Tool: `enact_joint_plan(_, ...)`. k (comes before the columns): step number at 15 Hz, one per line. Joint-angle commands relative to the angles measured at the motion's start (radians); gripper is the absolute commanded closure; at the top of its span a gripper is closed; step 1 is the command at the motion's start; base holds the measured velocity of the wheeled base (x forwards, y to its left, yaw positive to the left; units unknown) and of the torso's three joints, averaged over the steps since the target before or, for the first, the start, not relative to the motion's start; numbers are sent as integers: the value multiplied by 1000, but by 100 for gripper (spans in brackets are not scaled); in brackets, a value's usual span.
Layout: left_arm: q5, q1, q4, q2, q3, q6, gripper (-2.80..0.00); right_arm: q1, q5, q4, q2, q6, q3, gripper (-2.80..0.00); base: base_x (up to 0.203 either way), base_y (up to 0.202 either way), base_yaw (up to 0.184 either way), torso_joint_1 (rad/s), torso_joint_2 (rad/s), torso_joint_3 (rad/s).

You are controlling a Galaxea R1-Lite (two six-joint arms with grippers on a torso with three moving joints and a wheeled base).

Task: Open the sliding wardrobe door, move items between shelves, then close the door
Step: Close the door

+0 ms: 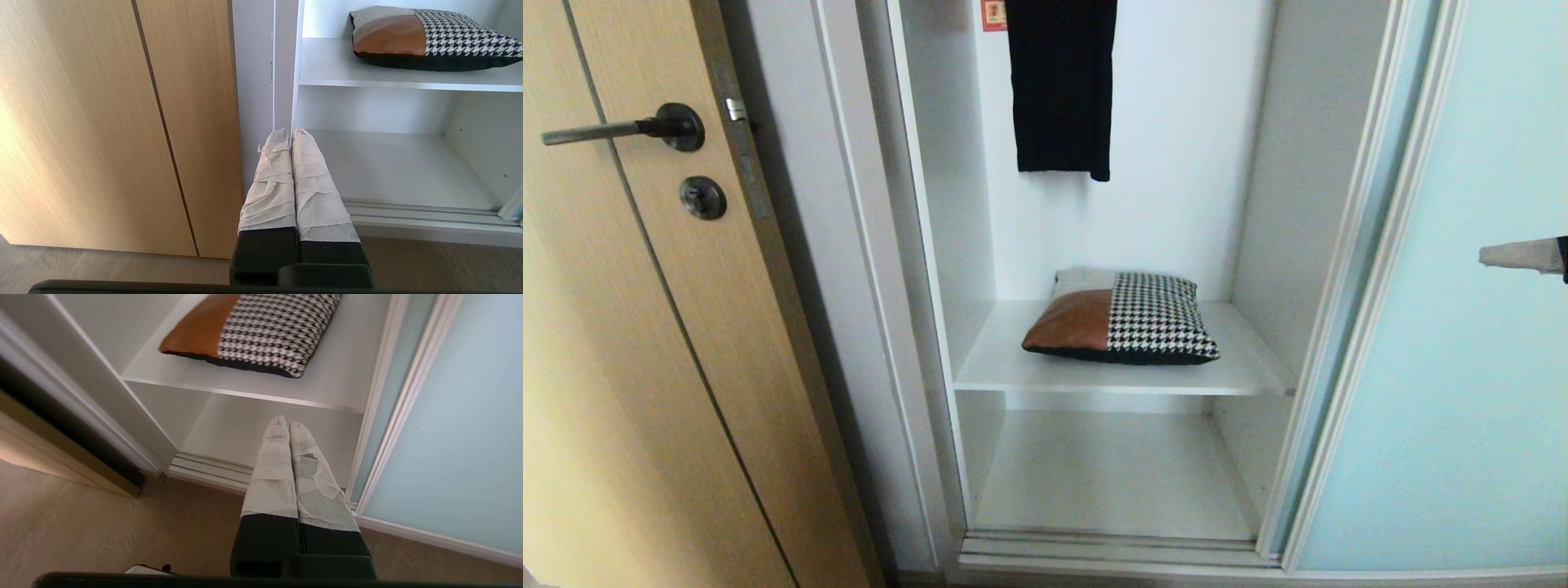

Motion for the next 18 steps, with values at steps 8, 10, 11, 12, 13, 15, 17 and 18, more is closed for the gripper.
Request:
enact_joint_plan(8, 0, 0, 0, 0, 0, 0, 0, -65, -38, -33, 229, 31, -149, 0, 0, 0, 0, 0, 0, 0)
enact_joint_plan(10, 0, 0, 0, 0, 0, 0, 0, -65, -65, -36, 269, 40, -172, 0, 0, 0, 0, 0, 0, 0)
enact_joint_plan(11, 0, 0, 0, 0, 0, 0, 0, -65, -77, -39, 288, 62, -195, 0, 0, 0, 0, 0, 0, 0)
enact_joint_plan(12, 0, 0, 0, 0, 0, 0, 0, -64, -86, -43, 310, 94, -223, 0, 0, 0, 0, 0, 0, 0)
enact_joint_plan(13, 0, 0, 0, 0, 0, 0, 0, -64, -91, -45, 330, 124, -245, 0, 0, 0, 0, 0, 0, 0)
enact_joint_plan(15, 0, 0, 0, 0, 0, 0, 0, -64, -115, -39, 365, 157, -267, 0, 0, 0, 0, 0, 0, 0)
enact_joint_plan(17, 0, 0, 0, 0, 0, 0, 0, -55, -151, -47, 397, 228, -286, 0, 0, 0, 0, 0, 0, 0)
enact_joint_plan(18, 0, 0, 0, 0, 0, 0, 0, -52, -153, -47, 409, 237, -294, 0, 0, 0, 0, 0, 0, 0)
